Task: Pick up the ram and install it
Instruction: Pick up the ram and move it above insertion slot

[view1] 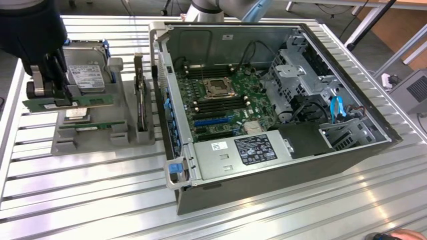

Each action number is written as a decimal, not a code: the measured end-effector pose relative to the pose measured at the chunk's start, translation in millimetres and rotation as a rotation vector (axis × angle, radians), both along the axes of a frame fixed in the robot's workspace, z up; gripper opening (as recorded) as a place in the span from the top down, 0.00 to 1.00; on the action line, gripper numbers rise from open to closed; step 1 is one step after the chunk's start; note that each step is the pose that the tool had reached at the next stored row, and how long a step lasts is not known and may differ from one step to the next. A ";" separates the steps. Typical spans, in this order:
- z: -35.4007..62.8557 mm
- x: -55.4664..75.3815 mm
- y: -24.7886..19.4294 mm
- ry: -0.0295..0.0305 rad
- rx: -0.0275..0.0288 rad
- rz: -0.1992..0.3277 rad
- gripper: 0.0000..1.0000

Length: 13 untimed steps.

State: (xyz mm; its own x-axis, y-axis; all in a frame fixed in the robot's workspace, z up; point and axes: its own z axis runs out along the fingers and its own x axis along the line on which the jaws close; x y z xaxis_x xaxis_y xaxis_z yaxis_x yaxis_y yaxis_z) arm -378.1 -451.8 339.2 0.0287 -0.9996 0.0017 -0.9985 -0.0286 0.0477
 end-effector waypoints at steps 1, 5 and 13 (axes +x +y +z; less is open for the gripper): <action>5.2 0.0 0.0 -0.0001 0.0001 0.000 0.87; 21.1 0.0 0.1 -0.0001 0.0000 0.000 0.87; 46.3 0.0 0.1 0.0000 0.0000 0.000 0.87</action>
State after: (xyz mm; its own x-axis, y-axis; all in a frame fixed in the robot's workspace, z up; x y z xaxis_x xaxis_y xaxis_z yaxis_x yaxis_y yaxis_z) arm -378.1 -451.7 385.5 0.0287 -0.9996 0.0017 -0.9985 -0.0286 0.0477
